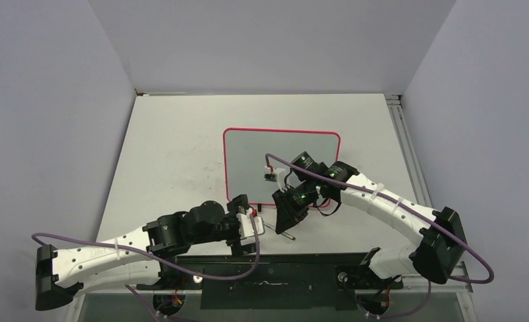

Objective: Write a sentence on the whiteboard
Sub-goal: Open the whiteboard marker at the center of the board.

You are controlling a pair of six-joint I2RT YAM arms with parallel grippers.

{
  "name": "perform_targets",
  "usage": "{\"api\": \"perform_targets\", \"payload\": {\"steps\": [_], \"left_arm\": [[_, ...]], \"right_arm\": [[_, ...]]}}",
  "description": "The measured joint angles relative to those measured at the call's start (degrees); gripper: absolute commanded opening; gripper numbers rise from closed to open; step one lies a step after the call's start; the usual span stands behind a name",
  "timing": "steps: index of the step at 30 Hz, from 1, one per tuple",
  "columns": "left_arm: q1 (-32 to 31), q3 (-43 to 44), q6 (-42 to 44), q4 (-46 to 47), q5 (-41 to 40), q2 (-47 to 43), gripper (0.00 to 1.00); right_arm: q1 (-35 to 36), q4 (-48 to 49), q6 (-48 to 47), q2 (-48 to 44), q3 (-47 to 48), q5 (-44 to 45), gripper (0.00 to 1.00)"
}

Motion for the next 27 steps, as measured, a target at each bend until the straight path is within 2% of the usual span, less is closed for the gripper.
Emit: {"api": "perform_targets", "payload": {"steps": [3, 13, 16, 20, 21, 23, 24, 25, 26, 27], "left_arm": [[-0.87, -0.13, 0.55, -0.72, -0.66, 1.36, 0.76], [-2.32, -0.13, 1.33, -1.75, -1.27, 4.24, 0.47], [-2.32, -0.13, 1.33, -1.77, -1.46, 4.42, 0.31], [-2.36, -0.11, 1.31, -1.86, -1.31, 5.35, 0.03], [-2.49, -0.09, 1.57, -2.45, -0.7, 5.51, 0.0], [-3.34, -0.09, 1.75, -3.96, 0.24, 5.7, 0.0], [-3.41, -0.09, 1.77, -3.98, 0.22, 5.75, 0.0], [-3.37, -0.09, 1.64, -4.0, 0.22, 5.68, 0.0], [-3.32, -0.09, 1.46, -4.11, -0.02, 5.68, 0.0], [-3.3, -0.09, 1.18, -4.09, -0.35, 5.66, 0.0]], "right_arm": [[0.0, -2.23, -1.49, 0.13, 1.75, -2.93, 0.05], [0.02, -4.33, -2.82, 0.13, 3.63, -8.5, 0.05], [0.04, -4.81, -3.19, 0.13, 3.82, -9.05, 0.05], [0.07, -5.55, -3.58, 0.17, 3.93, -9.62, 0.05], [0.04, -5.57, -3.69, 0.22, 4.0, -9.51, 0.05], [-0.31, -5.11, -3.72, 0.28, 4.37, -9.29, 0.06], [-0.28, -5.11, -3.65, 0.28, 4.44, -9.2, 0.16], [-0.31, -4.87, -3.54, 0.28, 4.44, -9.09, 0.35], [-0.42, -4.31, -3.15, 0.28, 4.44, -8.66, 0.61], [-0.61, -3.89, -2.25, 0.28, 4.42, -8.28, 0.78]]}}
